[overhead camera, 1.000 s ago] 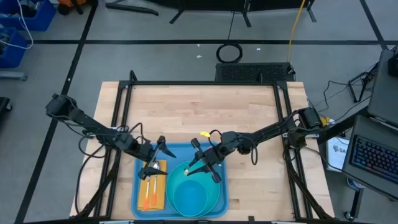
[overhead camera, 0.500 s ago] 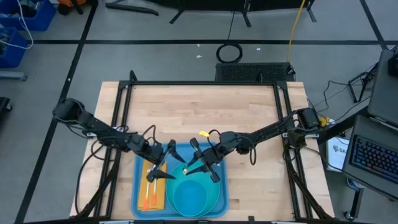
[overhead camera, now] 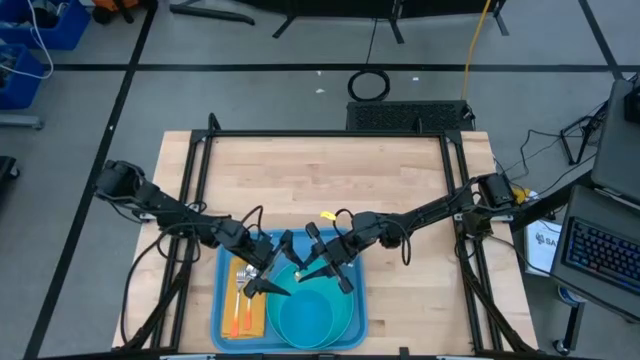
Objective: Set up tray
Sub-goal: Put the light yellow table knife to the right of the orange spoon on the yellow table napkin
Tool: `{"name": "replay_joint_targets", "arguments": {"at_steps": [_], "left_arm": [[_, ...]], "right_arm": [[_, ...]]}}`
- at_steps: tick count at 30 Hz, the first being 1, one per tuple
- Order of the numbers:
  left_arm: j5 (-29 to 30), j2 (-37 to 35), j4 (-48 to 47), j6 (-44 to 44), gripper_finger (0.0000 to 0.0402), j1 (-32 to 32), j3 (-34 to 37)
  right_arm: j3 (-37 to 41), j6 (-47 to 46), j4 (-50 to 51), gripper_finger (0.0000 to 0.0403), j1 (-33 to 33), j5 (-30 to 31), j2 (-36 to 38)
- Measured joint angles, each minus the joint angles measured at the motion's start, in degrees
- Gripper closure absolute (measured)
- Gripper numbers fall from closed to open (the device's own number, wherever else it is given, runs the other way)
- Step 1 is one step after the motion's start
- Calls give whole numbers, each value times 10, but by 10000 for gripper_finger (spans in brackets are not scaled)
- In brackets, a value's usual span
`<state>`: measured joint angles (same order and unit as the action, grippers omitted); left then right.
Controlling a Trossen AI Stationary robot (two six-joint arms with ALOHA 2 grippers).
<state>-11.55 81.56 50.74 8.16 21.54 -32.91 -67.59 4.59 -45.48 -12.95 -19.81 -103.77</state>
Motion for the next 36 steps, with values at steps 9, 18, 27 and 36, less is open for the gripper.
{"name": "replay_joint_targets", "arguments": {"at_steps": [9,18,27,36], "left_arm": [[0,5,1,0,116,0,0],[7,5,1,8,215,-4,0],[15,5,-12,-2,283,-6,0],[24,5,-17,-6,344,-7,1]], "right_arm": [[0,2,2,348,3,1,0],[0,-2,6,348,6,1,-2],[0,-9,8,348,10,2,-4],[0,-8,11,349,10,0,-4]]}}
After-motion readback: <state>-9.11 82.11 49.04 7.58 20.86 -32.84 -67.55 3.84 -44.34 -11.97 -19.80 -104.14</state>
